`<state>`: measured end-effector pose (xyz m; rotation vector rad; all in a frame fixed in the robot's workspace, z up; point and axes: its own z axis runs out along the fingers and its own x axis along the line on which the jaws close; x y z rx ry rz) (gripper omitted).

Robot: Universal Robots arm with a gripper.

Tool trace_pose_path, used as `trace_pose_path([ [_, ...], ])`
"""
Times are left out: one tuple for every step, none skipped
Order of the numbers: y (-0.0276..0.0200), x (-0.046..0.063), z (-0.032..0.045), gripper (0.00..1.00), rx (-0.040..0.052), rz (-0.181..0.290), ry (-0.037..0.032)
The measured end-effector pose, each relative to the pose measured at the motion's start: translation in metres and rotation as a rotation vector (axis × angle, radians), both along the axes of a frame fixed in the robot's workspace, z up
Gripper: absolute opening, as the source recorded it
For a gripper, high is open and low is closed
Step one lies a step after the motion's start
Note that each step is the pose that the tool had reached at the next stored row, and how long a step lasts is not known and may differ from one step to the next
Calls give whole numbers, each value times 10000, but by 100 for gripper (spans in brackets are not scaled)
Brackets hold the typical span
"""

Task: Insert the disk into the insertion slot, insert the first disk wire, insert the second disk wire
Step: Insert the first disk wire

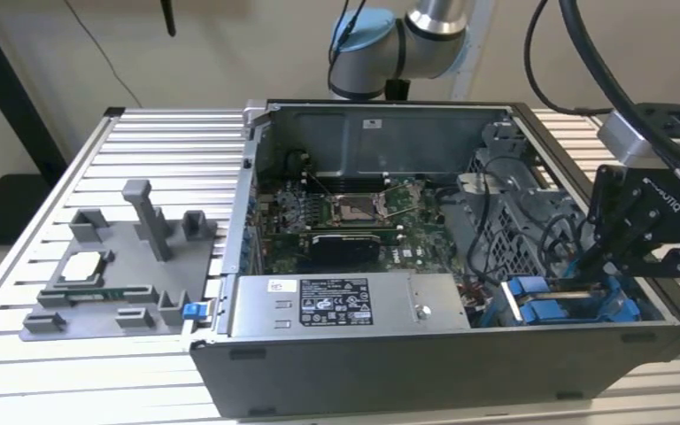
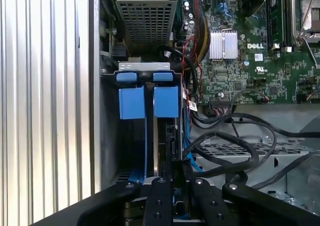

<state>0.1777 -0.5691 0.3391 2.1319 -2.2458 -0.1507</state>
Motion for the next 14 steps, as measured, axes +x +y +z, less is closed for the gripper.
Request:
trace_pose_path([
  [0, 0, 0, 0, -1, -19, 0],
  [1, 0, -2, 0, -3, -35, 0],
  [1, 0, -6, 0, -3, -46, 0],
  [1, 0, -14, 0, -2, -56, -1],
  [1, 0, -24, 0, -2, -68, 0],
  [0, 0, -38, 0, -7, -84, 0],
  [0, 0, -51, 0, -21, -99, -1],
  [1, 0, -63, 0, -31, -108, -1],
  [1, 0, -76, 0, -40, -112, -2],
  [2, 0, -87, 0, -31, -112, -2],
  [1, -1, -89, 100, -32, -113, -1],
  [1, -1, -92, 100, -24, -113, 0],
  [0, -1, -81, 100, -21, -113, 2],
  [0, -1, -48, 100, -27, -113, 5],
])
